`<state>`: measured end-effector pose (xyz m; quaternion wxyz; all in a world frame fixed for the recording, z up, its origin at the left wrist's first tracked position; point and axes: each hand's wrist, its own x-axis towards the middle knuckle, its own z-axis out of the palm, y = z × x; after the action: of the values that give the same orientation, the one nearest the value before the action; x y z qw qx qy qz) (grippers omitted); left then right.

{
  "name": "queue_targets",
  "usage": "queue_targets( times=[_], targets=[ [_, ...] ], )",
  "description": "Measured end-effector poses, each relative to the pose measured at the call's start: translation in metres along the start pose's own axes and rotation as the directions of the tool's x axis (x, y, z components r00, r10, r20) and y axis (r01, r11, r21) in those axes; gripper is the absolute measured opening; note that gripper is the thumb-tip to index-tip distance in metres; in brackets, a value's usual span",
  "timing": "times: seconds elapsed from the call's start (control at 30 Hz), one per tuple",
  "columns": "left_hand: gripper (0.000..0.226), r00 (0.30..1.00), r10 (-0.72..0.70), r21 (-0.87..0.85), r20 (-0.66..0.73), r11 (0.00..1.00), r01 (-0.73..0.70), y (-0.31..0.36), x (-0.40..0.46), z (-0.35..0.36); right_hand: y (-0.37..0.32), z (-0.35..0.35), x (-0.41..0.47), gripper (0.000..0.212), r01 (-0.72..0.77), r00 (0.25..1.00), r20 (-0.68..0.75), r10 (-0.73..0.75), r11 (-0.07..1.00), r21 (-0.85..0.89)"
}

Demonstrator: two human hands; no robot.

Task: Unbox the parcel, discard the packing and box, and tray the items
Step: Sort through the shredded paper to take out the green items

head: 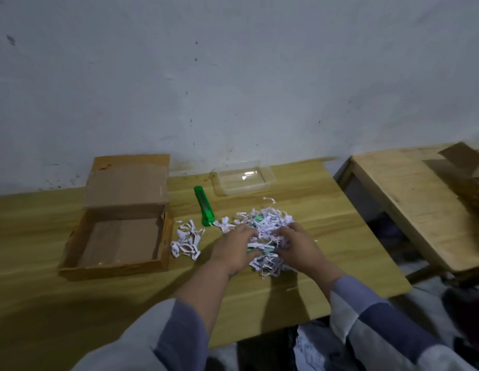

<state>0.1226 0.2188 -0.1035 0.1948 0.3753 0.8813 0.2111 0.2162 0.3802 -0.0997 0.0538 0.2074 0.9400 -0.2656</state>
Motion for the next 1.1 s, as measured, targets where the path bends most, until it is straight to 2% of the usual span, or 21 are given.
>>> queue_targets(
  times=[0.17, 0.23, 0.3, 0.37, 0.43, 0.53, 0.57, 0.63, 0.7, 0.8, 0.9, 1.0, 1.1],
  targets=[
    [0.039, 0.992, -0.099, -0.030, -0.083, 0.995, 0.097, -0.014, -0.004, 0.005, 0.019, -0.004, 0.007, 0.034, -0.039, 0.997, -0.053, 0.047, 0.988, 0.146],
    [0.023, 0.981, -0.155, -0.023, -0.119, 0.988, 0.153, -0.025, -0.008, 0.004, 0.021, -0.009, 0.011, 0.029, -0.056, 0.995, -0.078, 0.068, 0.987, 0.152],
    [0.009, 0.967, -0.199, -0.014, -0.157, 0.980, 0.200, -0.034, -0.015, 0.001, 0.020, -0.012, 0.013, 0.032, -0.039, 0.996, -0.077, 0.049, 0.992, 0.120],
    [0.017, 0.963, -0.190, 0.014, -0.189, 0.981, 0.196, -0.039, -0.020, 0.000, 0.012, -0.014, 0.014, 0.036, -0.011, 0.997, -0.073, 0.019, 0.994, 0.112],
    [0.031, 0.963, -0.161, 0.000, -0.215, 0.986, 0.165, -0.037, -0.022, 0.000, -0.003, -0.019, 0.015, 0.031, 0.029, 0.995, -0.097, -0.020, 0.994, 0.102],
    [0.042, 0.980, -0.114, -0.072, -0.166, 0.992, 0.103, -0.025, -0.020, 0.004, -0.026, -0.019, 0.016, 0.027, 0.181, 0.968, -0.163, -0.190, 0.981, -0.070],
    [0.045, 0.985, -0.108, -0.063, -0.132, 0.993, 0.101, -0.022, -0.019, 0.007, -0.031, -0.017, 0.015, 0.022, 0.251, 0.952, -0.146, -0.269, 0.959, -0.131],
    [0.049, 0.990, -0.116, -0.005, -0.083, 0.993, 0.116, -0.018, -0.017, 0.013, -0.037, -0.010, 0.011, 0.020, 0.358, 0.926, -0.044, -0.376, 0.908, -0.217],
    [0.048, 0.989, -0.126, 0.084, -0.075, 0.988, 0.132, -0.017, -0.016, 0.017, -0.037, -0.004, 0.009, 0.027, 0.398, 0.914, 0.052, -0.402, 0.865, -0.307],
    [0.047, 0.990, -0.127, 0.149, -0.069, 0.980, 0.136, -0.018, -0.017, 0.019, -0.030, -0.003, 0.009, 0.039, 0.376, 0.927, 0.174, -0.333, 0.832, -0.407],
    [0.046, 0.991, -0.128, 0.164, -0.050, 0.977, 0.135, -0.020, -0.018, 0.021, -0.023, -0.004, 0.009, 0.028, 0.338, 0.941, 0.159, -0.298, 0.851, -0.403],
    [0.046, 0.992, -0.117, 0.175, -0.041, 0.977, 0.123, -0.019, -0.018, 0.019, -0.023, -0.009, 0.011, 0.024, 0.238, 0.970, 0.031, -0.240, 0.922, -0.306],
    [0.050, 0.990, -0.139, 0.144, -0.036, 0.979, 0.142, -0.018, -0.020, 0.017, -0.026, -0.023, 0.011, 0.024, 0.095, 0.992, -0.077, -0.098, 0.995, -0.038]
  ],
)
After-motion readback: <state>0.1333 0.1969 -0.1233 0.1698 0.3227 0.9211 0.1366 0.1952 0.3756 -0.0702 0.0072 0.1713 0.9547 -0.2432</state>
